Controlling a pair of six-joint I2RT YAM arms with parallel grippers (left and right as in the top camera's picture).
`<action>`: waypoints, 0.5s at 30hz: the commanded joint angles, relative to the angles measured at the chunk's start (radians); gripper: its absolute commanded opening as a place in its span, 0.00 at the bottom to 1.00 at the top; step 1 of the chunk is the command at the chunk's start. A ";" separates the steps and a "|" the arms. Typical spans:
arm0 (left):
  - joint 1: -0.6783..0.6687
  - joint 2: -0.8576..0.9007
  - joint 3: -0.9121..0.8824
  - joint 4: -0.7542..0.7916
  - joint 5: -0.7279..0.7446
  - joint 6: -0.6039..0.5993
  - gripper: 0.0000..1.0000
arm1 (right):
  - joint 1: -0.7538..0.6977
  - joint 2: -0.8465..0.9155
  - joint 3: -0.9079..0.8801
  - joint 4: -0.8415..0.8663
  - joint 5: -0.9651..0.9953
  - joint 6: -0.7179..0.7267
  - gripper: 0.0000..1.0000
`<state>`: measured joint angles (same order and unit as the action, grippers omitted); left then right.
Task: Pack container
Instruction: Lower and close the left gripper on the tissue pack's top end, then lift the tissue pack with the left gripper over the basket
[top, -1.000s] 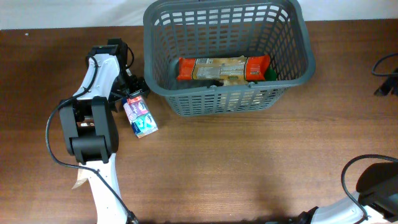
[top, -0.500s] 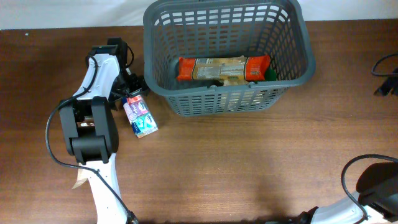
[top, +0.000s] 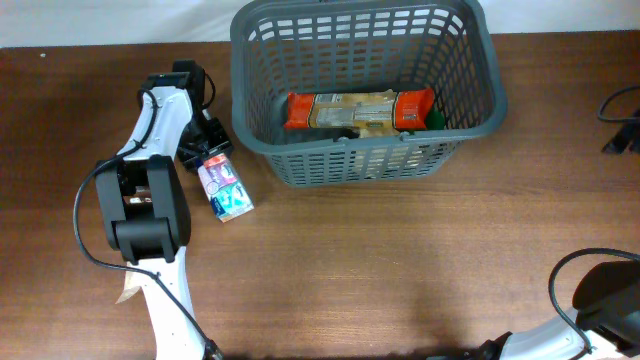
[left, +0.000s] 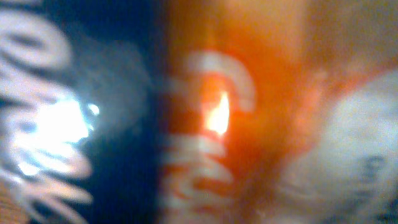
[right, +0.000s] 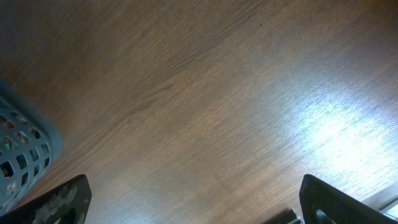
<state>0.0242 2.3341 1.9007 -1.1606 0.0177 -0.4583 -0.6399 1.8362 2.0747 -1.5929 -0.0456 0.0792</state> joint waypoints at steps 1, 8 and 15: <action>0.002 0.019 -0.002 0.000 -0.014 -0.001 0.49 | -0.002 0.001 -0.005 0.001 0.013 0.008 0.99; 0.005 0.019 -0.002 0.000 -0.014 -0.001 0.02 | -0.002 0.001 -0.005 0.001 0.013 0.008 1.00; 0.060 0.009 0.095 -0.089 -0.015 -0.001 0.02 | -0.002 0.001 -0.005 0.001 0.013 0.008 0.99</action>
<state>0.0395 2.3207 1.9369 -1.2232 0.0181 -0.4610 -0.6399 1.8362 2.0747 -1.5929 -0.0456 0.0788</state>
